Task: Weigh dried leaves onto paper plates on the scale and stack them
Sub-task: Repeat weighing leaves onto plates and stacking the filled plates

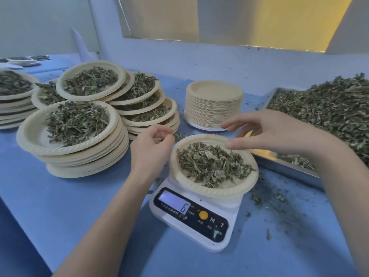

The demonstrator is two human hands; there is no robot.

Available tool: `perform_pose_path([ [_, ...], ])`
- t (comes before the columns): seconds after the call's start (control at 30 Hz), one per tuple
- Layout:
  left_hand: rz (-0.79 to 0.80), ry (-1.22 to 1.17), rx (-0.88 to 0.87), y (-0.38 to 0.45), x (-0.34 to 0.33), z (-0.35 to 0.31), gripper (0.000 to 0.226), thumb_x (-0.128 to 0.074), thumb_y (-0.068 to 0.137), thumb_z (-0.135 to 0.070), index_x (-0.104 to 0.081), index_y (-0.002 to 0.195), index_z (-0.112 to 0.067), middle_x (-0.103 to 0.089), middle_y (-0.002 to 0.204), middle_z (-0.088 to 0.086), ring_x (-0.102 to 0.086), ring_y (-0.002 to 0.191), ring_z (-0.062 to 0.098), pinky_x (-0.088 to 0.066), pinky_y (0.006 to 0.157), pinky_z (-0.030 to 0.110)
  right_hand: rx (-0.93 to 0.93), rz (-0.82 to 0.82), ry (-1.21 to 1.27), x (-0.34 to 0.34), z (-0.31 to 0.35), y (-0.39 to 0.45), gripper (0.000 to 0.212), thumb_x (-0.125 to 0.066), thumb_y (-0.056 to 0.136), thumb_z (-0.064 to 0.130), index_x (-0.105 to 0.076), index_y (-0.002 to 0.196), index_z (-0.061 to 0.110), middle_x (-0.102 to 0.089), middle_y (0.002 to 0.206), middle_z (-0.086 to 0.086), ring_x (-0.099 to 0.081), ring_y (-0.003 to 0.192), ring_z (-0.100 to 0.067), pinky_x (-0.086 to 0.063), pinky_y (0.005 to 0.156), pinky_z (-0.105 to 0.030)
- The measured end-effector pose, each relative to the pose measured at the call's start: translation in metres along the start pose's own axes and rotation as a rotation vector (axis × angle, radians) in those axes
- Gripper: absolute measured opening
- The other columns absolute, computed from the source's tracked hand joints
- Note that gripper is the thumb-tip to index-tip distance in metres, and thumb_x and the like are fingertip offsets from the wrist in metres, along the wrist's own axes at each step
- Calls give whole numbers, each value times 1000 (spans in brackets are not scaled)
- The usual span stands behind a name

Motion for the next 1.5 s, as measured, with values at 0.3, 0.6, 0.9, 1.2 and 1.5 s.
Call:
perform_pose_path([
  [0.3, 49, 168, -161, -6, -17, -20, 19, -61, 79, -18, -65, 87, -34, -60, 84, -17, -52, 75, 1, -39, 70, 18, -244, -229, -315, 45, -58, -3, 31, -59, 90, 36, -63, 119, 28, -66, 115, 5, -59, 99, -9, -41, 80, -22],
  [0.6, 305, 352, -310, 9, -81, -79, 14, -58, 81, -23, -66, 79, -35, -59, 77, -21, -53, 78, -2, -34, 57, 0, -633, 103, -488, 21, -168, 5, 67, -65, 81, 39, -42, 141, 22, -46, 142, -8, -46, 125, -28, -42, 101, -37],
  [0.9, 298, 222, -265, 14, -88, -68, 19, -59, 81, -19, -67, 75, -35, -64, 79, -16, -55, 74, -2, -41, 62, 6, -459, 0, -444, 30, -182, 37, 57, -50, 90, 26, -33, 145, 26, -35, 148, -9, -43, 126, -28, -40, 98, -36],
  [1.2, 236, 174, -177, 17, -72, -47, 22, -58, 80, -16, -70, 78, -34, -67, 80, -8, -58, 74, 1, -45, 67, 23, -453, 62, -487, 15, -178, 52, 38, -34, 97, 20, -54, 128, 9, -54, 130, -16, -52, 109, -29, -41, 87, -32],
  [1.5, 205, 166, -150, 20, -64, -44, 23, -58, 81, -16, -69, 77, -36, -68, 80, -4, -61, 77, 9, -49, 68, 28, -501, 257, -376, 1, -152, 15, 50, -61, 83, 44, -48, 130, 35, -55, 110, -4, -61, 84, -20, -54, 65, -30],
])
Point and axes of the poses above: each hand's wrist, its own y-axis towards the middle knuckle, its own x-axis out of the back of the hand, z = x × y, the point moved 10 cm from there along y, towards the middle knuckle
